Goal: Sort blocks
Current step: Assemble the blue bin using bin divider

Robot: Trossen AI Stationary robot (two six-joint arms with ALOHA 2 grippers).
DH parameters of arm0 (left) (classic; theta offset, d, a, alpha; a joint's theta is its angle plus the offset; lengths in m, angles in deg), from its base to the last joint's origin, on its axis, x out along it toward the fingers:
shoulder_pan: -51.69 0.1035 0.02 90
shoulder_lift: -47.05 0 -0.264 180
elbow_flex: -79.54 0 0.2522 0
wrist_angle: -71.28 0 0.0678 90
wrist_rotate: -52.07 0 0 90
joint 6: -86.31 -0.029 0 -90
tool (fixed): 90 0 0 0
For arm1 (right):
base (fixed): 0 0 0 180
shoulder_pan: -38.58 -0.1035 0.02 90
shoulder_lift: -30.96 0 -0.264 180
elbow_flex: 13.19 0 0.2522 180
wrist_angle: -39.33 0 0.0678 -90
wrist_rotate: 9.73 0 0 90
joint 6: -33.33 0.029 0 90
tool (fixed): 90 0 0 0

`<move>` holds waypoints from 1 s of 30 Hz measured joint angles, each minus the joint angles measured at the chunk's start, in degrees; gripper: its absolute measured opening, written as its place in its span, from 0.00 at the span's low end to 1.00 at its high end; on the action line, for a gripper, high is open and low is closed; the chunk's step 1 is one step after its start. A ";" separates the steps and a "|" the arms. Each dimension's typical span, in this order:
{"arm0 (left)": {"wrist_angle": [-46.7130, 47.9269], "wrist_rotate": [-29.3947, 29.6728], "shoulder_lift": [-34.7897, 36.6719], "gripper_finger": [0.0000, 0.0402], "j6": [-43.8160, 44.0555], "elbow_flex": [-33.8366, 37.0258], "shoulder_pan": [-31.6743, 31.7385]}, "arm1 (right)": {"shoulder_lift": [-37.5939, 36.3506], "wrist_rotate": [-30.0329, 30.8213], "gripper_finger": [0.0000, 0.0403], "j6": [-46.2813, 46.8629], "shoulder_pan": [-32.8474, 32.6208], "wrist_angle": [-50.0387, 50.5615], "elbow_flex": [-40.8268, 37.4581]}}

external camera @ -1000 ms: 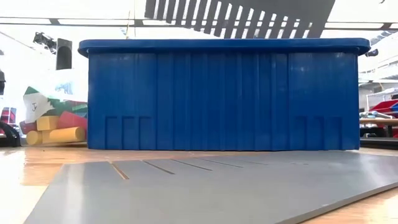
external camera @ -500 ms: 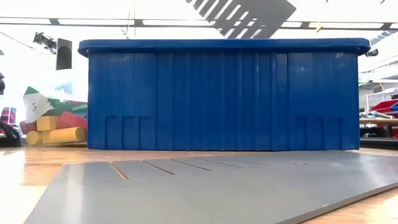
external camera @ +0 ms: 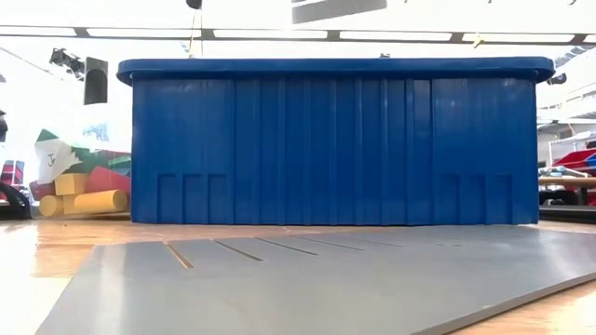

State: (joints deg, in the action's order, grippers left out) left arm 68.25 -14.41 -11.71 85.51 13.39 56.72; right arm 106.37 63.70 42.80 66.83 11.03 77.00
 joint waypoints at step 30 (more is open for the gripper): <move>-34.61 -10.57 -12.88 0.53 -0.50 2.35 6.49 | 8.88 1.76 0.00 7.76 -6.12 -26.34 0.52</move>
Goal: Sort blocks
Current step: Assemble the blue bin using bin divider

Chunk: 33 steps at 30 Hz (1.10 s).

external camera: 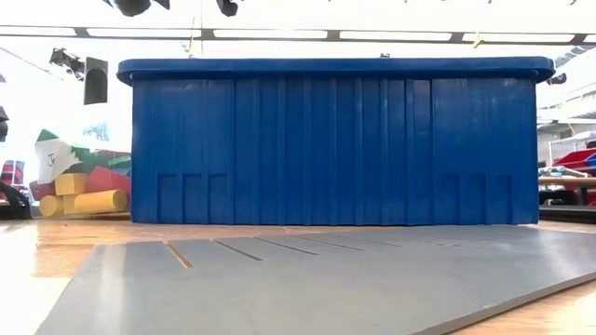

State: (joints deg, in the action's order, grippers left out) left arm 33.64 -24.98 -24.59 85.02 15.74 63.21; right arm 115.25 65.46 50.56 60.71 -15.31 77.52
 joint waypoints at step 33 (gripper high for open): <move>-7.05 -6.53 -2.20 0.33 0.05 -0.09 0.56 | 0.02 -2.40 0.00 -0.61 -0.07 6.00 1.49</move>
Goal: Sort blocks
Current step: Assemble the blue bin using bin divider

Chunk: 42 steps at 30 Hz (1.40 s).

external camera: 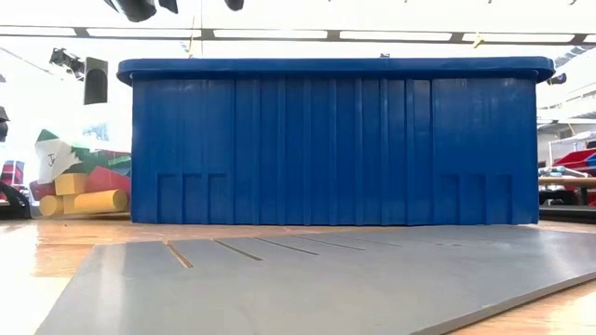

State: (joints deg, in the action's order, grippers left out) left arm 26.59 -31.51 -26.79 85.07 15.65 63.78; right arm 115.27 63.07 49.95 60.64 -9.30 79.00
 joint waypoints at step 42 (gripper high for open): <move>47.87 21.03 16.26 0.03 -13.64 -0.09 1.41 | -32.37 5.89 0.39 -31.83 9.40 63.63 -0.02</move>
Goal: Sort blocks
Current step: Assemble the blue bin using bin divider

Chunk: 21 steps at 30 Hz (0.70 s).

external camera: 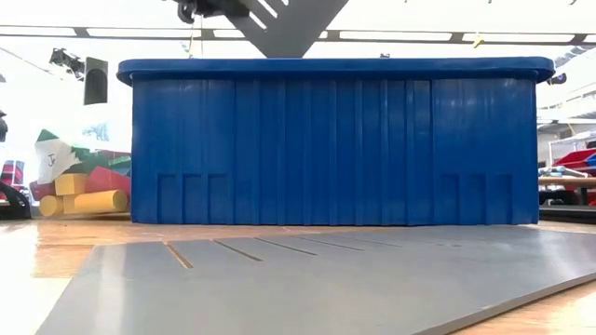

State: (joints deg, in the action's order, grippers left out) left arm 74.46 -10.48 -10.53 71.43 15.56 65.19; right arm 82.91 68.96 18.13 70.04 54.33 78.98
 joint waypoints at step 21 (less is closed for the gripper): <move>26.23 4.99 8.21 0.03 2.07 0.11 0.04 | -8.46 2.15 0.58 -7.31 -0.07 10.05 0.02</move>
State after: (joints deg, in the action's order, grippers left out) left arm 100.69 -5.49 -2.32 73.50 15.67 65.23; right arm 74.45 71.10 10.81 69.98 64.38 79.00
